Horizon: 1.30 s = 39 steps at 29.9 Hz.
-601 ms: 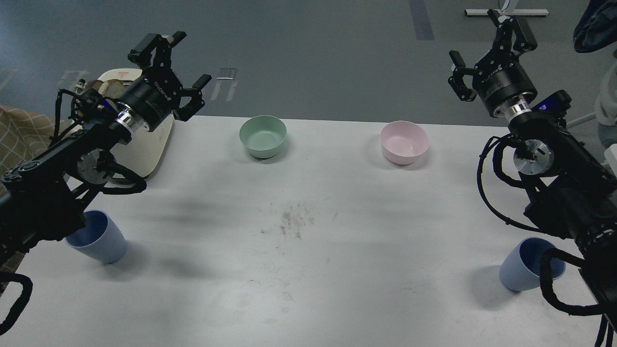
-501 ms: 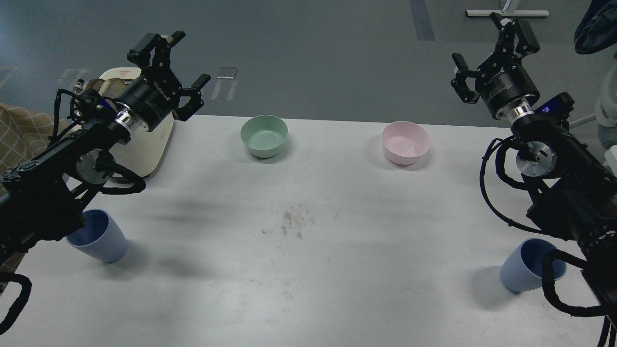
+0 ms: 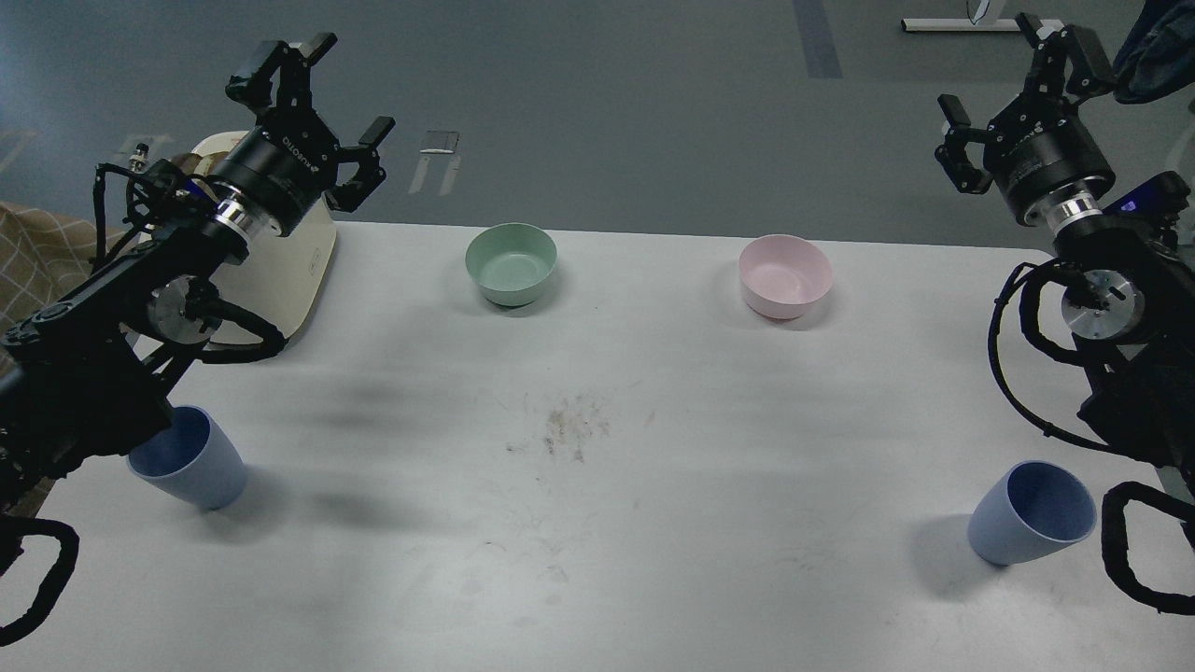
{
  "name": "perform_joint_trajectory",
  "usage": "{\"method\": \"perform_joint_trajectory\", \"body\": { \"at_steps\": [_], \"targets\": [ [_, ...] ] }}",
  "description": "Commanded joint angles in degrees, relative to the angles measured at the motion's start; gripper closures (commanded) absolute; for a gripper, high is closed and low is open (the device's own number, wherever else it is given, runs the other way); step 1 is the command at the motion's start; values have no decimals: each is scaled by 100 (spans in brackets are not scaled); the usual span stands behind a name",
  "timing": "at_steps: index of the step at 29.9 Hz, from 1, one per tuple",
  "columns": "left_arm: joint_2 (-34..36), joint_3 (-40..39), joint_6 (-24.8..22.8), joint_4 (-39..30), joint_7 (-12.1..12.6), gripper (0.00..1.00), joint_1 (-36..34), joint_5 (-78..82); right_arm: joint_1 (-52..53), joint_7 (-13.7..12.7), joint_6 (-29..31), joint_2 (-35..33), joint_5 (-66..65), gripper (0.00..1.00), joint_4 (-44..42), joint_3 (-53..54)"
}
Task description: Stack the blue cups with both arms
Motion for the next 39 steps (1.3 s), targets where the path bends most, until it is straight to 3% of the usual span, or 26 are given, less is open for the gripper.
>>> {"method": "perform_joint_trajectory", "body": {
  "at_steps": [1, 4, 6, 9, 14, 17, 39],
  "targets": [
    [-79, -252, 0, 22, 7, 2, 9, -11, 14, 12, 0, 7, 0, 0, -15, 7],
    [-88, -315, 0, 22, -37, 2, 0, -11, 14, 30, 0, 25, 0, 0, -24, 7],
    [-97, -280, 0, -22, -177, 2, -8, -11, 5, 231, 0, 34, 26, 0, -33, -1],
    [-53, -244, 0, -31, -169, 2, -44, 42, -56, 451, 0, 34, 26, 0, -42, -19],
    [-18, -315, 0, 4, -257, 2, 27, 68, -91, 469, 0, 166, 26, 0, -191, -98],
    [-44, -323, 0, 13, -455, 2, 44, 68, -74, 469, 0, 166, 26, 0, -191, -343],
    [246, -209, 0, -84, -455, 2, 97, 235, 172, 487, 0, 553, 26, 0, -385, -538]
  ]
}}
